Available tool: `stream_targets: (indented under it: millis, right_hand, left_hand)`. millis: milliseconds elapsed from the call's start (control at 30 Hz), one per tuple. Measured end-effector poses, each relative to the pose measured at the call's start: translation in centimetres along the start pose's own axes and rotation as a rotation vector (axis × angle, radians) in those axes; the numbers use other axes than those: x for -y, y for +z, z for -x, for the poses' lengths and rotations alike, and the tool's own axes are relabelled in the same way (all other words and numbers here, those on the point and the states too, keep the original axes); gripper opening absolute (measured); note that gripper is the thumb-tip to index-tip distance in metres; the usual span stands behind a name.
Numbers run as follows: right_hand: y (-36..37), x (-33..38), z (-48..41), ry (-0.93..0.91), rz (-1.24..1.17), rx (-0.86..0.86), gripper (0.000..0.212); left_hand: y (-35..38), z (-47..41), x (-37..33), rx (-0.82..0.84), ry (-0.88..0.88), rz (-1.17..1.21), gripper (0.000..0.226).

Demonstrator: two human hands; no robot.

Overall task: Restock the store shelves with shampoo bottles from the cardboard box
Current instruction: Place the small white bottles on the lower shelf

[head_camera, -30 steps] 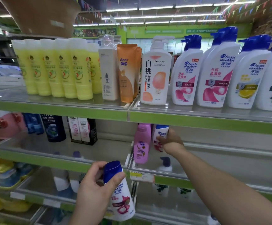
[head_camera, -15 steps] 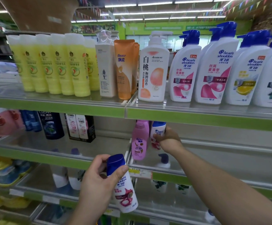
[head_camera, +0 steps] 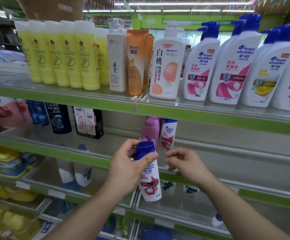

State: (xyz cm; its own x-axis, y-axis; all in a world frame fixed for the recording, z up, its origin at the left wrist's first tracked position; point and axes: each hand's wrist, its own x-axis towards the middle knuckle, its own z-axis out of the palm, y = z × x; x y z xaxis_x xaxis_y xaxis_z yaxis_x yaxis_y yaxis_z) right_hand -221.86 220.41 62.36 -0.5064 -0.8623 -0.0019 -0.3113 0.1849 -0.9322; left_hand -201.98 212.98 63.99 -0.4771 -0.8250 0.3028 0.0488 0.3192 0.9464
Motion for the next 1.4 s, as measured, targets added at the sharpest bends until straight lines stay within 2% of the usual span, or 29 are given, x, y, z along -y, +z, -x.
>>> stream_targets:
  millis: [100,167,367,500,600,767,867,967,1300,1400]
  right_hand:
    - [0.4,0.5,2.7,-0.036,-0.060,0.249,0.032]
    - [0.9,0.6,3.5,-0.078,-0.018,0.315,0.042]
    - [1.6,-0.4,3.5,-0.197,0.000,0.197,0.029]
    - [0.9,-1.2,1.4,-0.163,0.003,0.106,0.031]
    - [0.2,-1.6,-1.5,-0.095,-0.051,-0.062,0.028]
    - [0.5,-2.4,-6.2,-0.035,0.020,-0.294,0.022]
    - [1.2,-3.0,-8.3,-0.021,0.052,-0.295,0.019]
    - [1.7,-3.7,-9.7,-0.008,0.045,-0.258,0.019]
    - [1.1,-4.4,-10.3,0.009,0.148,-0.250,0.019]
    - [1.1,-4.2,-10.4,0.002,0.175,-0.284,0.026]
  left_hand:
    - [0.9,-0.3,-0.2,0.021,0.013,0.019,0.031]
    - [1.4,-0.6,-0.5,0.029,0.030,0.033,0.033]
    - [1.9,-1.2,-0.9,0.042,0.006,0.035,0.042]
    - [0.6,-0.7,0.3,0.024,-0.039,-0.078,0.052]
    - [-1.1,1.0,2.9,0.002,-0.136,-0.188,0.033]
    - [-4.0,3.7,7.1,-0.063,-0.288,-0.167,0.012]
    - [-5.1,4.3,8.2,-0.117,-0.314,-0.148,0.008]
    - [-5.9,4.6,8.8,-0.168,-0.328,-0.120,0.014]
    - [-6.6,5.0,8.8,-0.172,-0.318,-0.142,0.024]
    - [-6.4,5.3,8.8,-0.164,-0.315,-0.153,0.025]
